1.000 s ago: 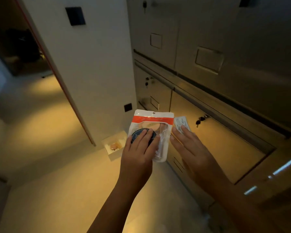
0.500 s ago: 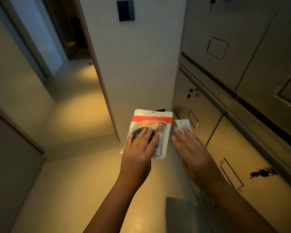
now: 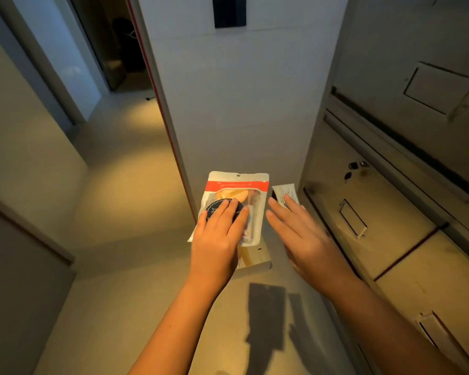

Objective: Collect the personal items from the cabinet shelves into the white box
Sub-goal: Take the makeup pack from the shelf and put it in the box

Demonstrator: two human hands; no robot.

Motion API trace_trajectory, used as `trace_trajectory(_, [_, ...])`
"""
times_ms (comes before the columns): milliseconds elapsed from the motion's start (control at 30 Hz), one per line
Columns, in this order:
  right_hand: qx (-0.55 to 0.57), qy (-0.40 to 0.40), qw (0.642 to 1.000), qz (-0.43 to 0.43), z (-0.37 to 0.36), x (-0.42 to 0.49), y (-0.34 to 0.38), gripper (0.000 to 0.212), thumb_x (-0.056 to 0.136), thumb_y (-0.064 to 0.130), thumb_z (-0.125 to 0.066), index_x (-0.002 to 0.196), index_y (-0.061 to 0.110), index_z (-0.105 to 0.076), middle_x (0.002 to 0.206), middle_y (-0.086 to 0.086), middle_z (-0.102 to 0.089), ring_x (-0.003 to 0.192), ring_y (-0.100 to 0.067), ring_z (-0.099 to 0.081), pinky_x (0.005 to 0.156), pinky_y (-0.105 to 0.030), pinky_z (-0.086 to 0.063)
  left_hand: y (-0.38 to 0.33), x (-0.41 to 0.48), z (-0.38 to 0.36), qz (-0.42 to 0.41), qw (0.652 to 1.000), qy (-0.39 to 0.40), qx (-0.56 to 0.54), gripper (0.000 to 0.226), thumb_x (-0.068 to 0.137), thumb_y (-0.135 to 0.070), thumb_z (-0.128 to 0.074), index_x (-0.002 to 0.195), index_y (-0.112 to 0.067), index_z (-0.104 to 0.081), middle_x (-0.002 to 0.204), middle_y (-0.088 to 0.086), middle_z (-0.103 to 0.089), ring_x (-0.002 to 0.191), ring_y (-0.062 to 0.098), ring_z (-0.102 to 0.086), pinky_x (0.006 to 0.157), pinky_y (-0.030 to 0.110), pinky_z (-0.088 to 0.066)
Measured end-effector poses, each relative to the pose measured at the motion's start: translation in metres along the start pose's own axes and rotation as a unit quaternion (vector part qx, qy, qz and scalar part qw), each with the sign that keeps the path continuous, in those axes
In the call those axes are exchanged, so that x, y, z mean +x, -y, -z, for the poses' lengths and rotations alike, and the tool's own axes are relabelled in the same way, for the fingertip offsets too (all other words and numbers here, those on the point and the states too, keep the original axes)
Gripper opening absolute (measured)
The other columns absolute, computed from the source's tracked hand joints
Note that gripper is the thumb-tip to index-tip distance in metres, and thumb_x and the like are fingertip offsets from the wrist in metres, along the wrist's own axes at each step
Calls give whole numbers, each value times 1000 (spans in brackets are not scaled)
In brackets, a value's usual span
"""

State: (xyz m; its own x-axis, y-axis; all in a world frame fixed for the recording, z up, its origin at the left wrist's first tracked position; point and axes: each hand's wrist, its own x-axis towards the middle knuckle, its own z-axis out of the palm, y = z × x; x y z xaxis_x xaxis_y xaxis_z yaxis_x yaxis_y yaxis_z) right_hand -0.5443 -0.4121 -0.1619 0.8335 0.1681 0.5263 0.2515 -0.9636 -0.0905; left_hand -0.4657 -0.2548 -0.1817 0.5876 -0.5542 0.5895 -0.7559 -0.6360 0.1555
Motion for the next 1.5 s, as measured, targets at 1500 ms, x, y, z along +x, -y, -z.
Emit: trace_trajectory(1500, [85, 37, 994, 55, -526, 38, -252, 46, 71, 10, -65, 114, -3, -60, 123, -24, -56, 117, -43, -47, 84, -59, -47, 244, -16, -499, 19, 992, 119, 34, 55, 59, 2, -81, 111, 2, -64, 116, 23, -61, 107, 38, -59, 85, 53, -47])
